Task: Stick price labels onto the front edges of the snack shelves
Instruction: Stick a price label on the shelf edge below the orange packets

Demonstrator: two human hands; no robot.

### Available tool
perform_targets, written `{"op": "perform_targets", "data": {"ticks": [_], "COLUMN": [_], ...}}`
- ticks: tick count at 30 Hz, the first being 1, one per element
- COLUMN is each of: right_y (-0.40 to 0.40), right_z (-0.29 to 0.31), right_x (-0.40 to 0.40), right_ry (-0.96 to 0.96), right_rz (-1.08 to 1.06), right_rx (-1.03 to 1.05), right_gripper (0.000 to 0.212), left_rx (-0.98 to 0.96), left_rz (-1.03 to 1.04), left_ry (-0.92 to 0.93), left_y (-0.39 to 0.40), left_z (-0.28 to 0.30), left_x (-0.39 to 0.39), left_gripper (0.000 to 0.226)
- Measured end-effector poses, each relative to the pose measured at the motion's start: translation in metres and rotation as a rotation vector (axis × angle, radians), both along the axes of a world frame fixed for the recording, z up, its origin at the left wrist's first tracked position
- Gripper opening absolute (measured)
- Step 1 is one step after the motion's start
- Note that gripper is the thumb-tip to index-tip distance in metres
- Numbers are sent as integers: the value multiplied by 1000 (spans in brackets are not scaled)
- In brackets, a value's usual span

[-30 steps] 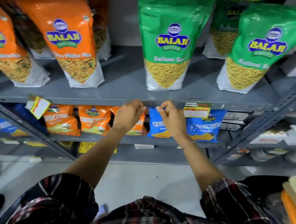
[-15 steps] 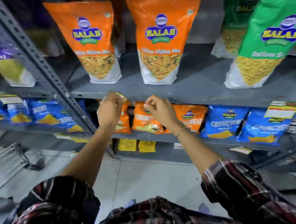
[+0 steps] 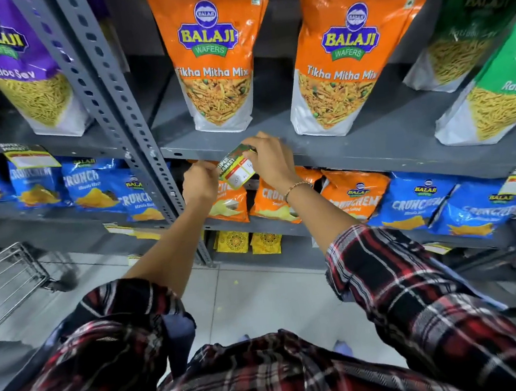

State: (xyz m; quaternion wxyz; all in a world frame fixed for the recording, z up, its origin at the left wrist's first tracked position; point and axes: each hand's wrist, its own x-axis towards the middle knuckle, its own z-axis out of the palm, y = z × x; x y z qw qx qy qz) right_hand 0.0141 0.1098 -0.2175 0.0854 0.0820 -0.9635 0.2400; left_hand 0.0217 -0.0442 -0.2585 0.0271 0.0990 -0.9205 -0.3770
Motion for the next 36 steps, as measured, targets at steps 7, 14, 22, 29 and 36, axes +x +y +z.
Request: {"op": "perform_targets", "data": {"ticks": [7,14,22,29,36], "right_y": [-12,-11,-11,-19,-14], "right_z": [0,-24,-21,-28,-28], "right_x": [-3,22,29,22,17], "right_ry": [66,129,65,31,65], "right_rz": [-53,-276,-458,-483,-491], "right_rx": [-18,-348,-520,-518,-540], "right_gripper": [13,9,12,5,7], "left_rx": [89,49,78,43,-44], "left_rz": [13,-117,-142,-101,-132], "left_ry": [42,174,262,240,305], "left_y": [-14,-29,-27,-31,-27], "left_z": [-7,7,18,15,16], "left_x": [-5,-11,-18,-17,-17], "left_gripper": [14,9,17,19,14]}}
